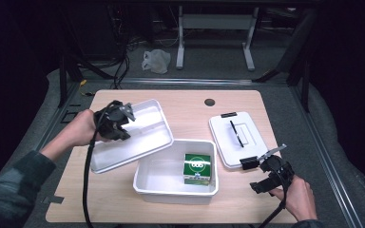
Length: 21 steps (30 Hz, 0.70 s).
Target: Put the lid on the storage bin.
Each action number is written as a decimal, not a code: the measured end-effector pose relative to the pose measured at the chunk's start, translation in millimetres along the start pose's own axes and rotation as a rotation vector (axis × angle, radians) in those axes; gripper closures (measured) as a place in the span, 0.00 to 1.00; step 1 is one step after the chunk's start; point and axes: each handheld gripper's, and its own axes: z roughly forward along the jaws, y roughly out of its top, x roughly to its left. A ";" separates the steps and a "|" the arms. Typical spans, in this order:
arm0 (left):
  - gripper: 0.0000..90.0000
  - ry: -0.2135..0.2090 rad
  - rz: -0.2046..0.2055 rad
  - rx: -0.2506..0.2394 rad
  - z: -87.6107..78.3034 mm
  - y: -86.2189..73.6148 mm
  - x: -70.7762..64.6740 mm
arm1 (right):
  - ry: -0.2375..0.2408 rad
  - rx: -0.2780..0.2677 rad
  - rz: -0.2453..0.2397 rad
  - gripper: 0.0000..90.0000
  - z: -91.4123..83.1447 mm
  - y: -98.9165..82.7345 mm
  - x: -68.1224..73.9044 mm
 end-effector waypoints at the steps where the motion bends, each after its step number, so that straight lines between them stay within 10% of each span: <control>1: 0.99 -0.010 0.022 -0.002 2.0 5.7 -4.2 | 0.000 0.001 -0.002 0.08 0.3 0.0 -0.1; 11: 0.99 -0.094 0.255 0.023 28.4 57.3 -44.3 | -0.006 0.010 -0.009 0.07 1.7 0.1 1.3; 21: 0.99 -0.143 0.321 0.037 58.6 89.5 -72.9 | -0.006 0.011 -0.018 0.07 1.5 0.0 1.9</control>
